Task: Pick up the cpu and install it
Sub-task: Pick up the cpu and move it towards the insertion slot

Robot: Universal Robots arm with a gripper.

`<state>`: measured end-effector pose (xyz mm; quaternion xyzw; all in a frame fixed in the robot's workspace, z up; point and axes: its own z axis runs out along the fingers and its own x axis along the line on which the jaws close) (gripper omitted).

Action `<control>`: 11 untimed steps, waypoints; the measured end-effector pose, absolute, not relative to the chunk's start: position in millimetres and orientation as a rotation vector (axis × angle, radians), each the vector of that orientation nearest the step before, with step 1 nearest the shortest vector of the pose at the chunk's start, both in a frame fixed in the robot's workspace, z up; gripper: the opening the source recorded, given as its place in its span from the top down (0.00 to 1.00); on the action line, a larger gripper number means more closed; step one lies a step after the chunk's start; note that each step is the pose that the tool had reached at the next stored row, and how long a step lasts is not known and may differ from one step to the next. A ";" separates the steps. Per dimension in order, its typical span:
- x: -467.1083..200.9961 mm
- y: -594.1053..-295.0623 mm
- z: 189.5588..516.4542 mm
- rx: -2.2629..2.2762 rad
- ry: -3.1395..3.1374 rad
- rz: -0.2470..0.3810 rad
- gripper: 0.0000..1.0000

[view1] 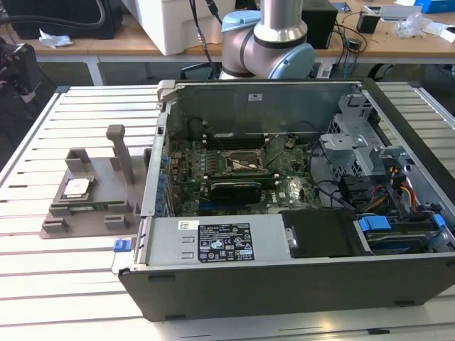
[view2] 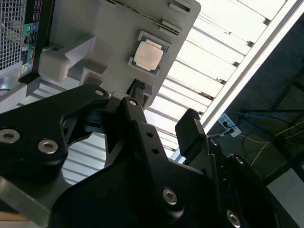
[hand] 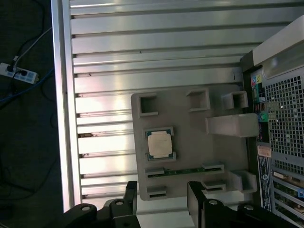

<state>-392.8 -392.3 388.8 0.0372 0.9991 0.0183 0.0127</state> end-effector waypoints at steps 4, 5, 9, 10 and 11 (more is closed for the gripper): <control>-392.7 -392.3 387.0 0.116 3.114 0.048 0.46; -392.8 -392.3 386.4 0.116 3.114 0.048 0.46; -392.8 -392.3 382.7 0.116 3.114 0.048 0.46; -392.8 -392.3 381.9 0.116 3.113 0.048 0.46; -392.8 -392.3 381.3 0.116 3.113 0.048 0.46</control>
